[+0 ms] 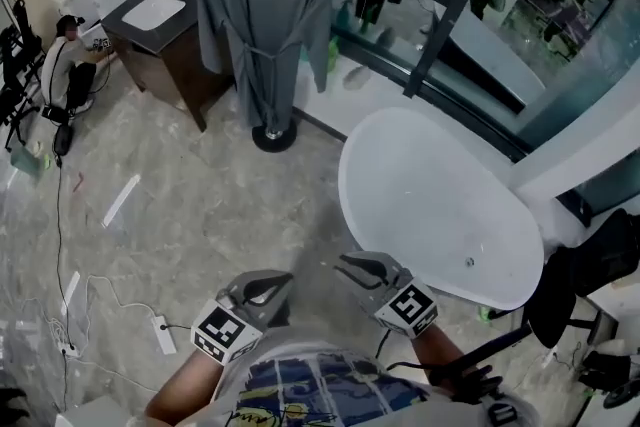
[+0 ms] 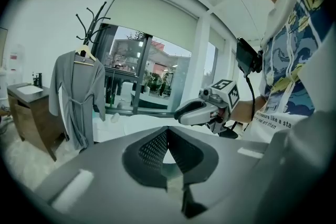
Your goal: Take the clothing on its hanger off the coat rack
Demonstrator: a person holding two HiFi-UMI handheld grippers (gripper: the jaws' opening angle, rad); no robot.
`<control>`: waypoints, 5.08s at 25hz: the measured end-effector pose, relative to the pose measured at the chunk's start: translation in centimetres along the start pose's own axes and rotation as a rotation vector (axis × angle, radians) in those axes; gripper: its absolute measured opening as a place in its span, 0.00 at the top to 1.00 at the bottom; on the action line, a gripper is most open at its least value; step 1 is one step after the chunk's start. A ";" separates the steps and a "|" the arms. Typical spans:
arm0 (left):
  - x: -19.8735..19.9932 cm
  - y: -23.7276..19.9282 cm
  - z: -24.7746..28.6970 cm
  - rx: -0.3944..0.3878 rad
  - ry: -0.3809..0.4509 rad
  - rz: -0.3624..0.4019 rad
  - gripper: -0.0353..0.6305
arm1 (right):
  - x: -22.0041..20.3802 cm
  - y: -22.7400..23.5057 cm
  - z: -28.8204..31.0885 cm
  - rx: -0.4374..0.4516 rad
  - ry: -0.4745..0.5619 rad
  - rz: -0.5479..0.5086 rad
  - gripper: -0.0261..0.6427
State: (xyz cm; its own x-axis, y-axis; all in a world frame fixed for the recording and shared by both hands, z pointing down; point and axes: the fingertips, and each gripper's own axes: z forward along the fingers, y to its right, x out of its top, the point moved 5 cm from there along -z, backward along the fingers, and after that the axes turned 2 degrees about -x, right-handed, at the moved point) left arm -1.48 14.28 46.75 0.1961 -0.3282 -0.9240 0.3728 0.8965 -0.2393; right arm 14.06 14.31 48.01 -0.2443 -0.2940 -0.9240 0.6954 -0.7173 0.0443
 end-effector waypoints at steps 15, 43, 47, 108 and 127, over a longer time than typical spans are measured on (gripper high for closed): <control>7.2 -21.9 -0.6 0.153 0.049 -0.021 0.89 | 14.6 23.1 19.2 0.016 -0.027 -0.196 0.71; 15.9 -35.6 6.7 0.444 0.080 -0.081 0.88 | 34.3 60.1 42.9 0.184 -0.159 -0.259 0.52; 15.4 -35.7 6.1 0.469 0.078 -0.086 0.88 | 34.2 59.7 43.9 0.237 -0.156 -0.268 0.76; 6.6 -19.6 -11.9 0.311 0.128 -0.009 0.90 | 27.4 21.1 19.4 0.119 -0.024 -0.266 0.94; 5.5 -18.8 -12.1 0.293 0.116 0.004 0.90 | 23.6 13.0 17.0 0.170 -0.042 -0.329 0.94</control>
State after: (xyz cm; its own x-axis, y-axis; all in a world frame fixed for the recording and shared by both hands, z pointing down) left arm -18.32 -0.79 42.53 0.1001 -0.2734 -0.9567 0.6213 0.7682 -0.1545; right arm 5.87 -12.71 33.27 -0.4663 -0.0534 -0.8830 0.4540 -0.8712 -0.1871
